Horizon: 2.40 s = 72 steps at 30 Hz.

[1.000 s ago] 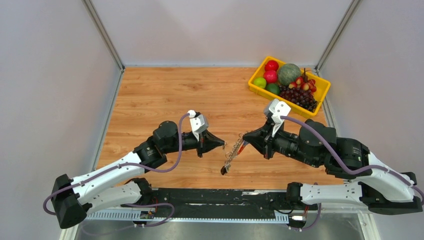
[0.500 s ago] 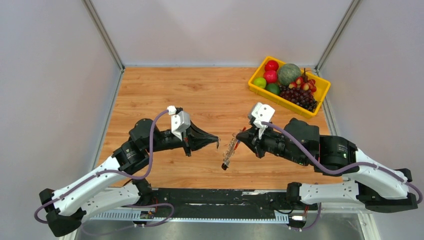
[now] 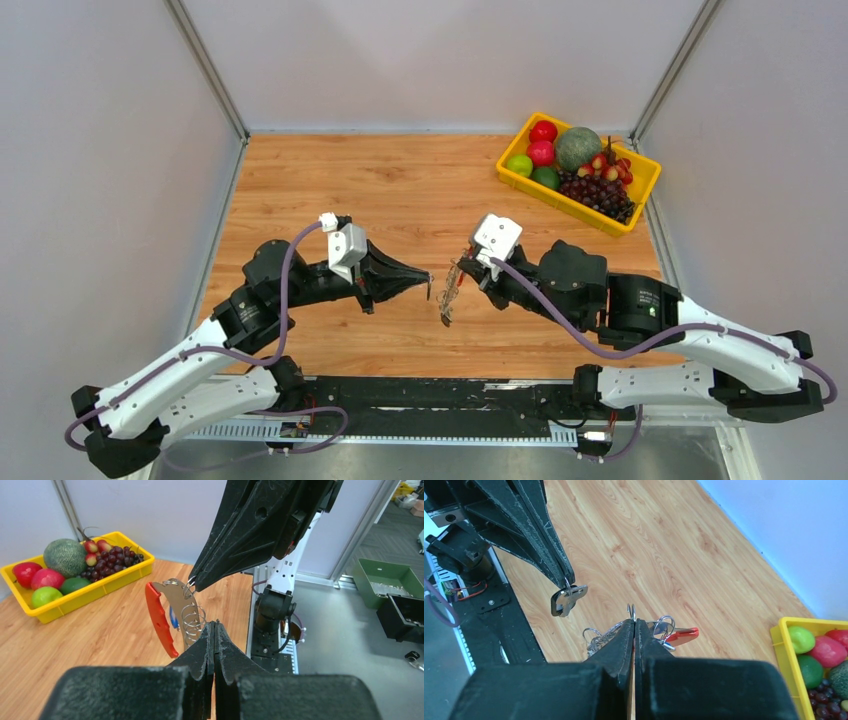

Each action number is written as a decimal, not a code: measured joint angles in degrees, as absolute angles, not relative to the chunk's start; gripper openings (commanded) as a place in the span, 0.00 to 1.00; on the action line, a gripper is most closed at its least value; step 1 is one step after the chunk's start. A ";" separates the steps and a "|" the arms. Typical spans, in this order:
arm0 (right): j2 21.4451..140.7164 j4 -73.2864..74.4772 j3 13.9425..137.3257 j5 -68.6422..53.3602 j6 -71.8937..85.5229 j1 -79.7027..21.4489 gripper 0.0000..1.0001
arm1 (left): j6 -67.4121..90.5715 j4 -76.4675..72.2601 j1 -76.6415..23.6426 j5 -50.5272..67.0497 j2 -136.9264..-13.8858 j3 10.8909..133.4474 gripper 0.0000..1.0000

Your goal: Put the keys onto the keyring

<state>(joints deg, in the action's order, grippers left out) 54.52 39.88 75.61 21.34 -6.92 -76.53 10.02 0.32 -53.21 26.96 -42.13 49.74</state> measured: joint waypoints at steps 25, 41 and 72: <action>58.85 32.42 74.87 32.18 -12.58 -84.09 0.00 | 10.02 2.15 -53.21 24.77 -43.33 52.27 0.00; 60.27 30.85 74.87 39.68 -14.28 -89.32 0.00 | 10.17 4.54 -53.21 22.13 -43.94 53.54 0.00; 62.65 30.00 74.89 48.31 -15.35 -94.61 0.00 | 10.63 4.45 -53.23 22.41 -42.59 53.56 0.00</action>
<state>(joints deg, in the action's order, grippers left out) 62.65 30.00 74.89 48.31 -15.35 -94.61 10.63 4.45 -53.23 22.41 -42.59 53.56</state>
